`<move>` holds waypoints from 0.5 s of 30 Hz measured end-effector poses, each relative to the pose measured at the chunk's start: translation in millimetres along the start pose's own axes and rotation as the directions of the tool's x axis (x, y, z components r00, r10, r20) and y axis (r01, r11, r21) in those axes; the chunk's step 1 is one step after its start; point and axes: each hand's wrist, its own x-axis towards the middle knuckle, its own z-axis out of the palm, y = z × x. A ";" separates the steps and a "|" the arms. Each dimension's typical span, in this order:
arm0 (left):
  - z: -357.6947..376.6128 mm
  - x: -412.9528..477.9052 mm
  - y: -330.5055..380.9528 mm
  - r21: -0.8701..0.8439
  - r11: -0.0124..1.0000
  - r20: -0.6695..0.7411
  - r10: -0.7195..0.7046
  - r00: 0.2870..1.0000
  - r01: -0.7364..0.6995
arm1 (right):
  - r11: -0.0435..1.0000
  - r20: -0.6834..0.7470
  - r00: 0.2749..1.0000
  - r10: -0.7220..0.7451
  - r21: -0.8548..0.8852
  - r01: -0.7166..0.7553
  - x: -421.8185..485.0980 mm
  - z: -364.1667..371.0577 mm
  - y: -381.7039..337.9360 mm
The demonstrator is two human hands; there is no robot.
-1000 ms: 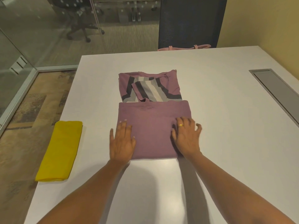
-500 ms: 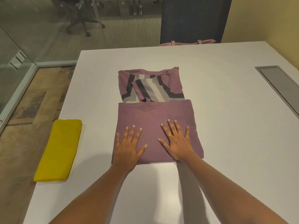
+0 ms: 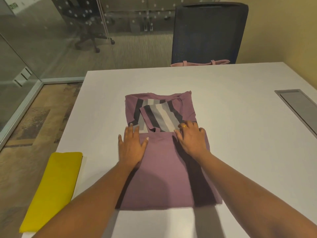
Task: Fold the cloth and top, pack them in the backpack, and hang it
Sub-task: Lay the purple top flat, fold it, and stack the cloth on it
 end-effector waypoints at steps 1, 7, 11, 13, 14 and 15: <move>-4.2 16.7 -0.5 -0.046 0.998 -0.019 -0.032 0.999 0.031 | 1.000 -0.003 1.000 0.024 0.008 -0.024 14.8 -1.3 1.4; -13.4 107.5 -14.7 -0.128 0.981 0.022 -0.142 0.990 0.144 | 0.991 0.047 0.994 0.098 0.091 -0.102 92.5 -1.7 11.6; -12.1 149.4 -22.0 -0.050 0.994 0.025 -0.100 0.995 0.102 | 0.996 0.068 0.994 0.088 0.021 -0.089 132.6 4.0 24.3; -13.1 166.1 -24.0 -0.023 0.998 0.017 -0.053 0.998 0.053 | 0.997 0.073 0.994 0.080 0.010 -0.081 149.0 6.9 32.0; -13.3 173.4 -24.8 -0.011 0.999 0.027 -0.035 0.999 0.036 | 0.997 0.071 0.995 0.075 0.016 -0.076 156.3 9.1 36.2; -13.6 180.2 -25.3 -0.003 1.000 0.040 -0.022 0.999 0.022 | 0.997 0.069 0.995 0.073 0.027 -0.076 163.7 11.3 39.9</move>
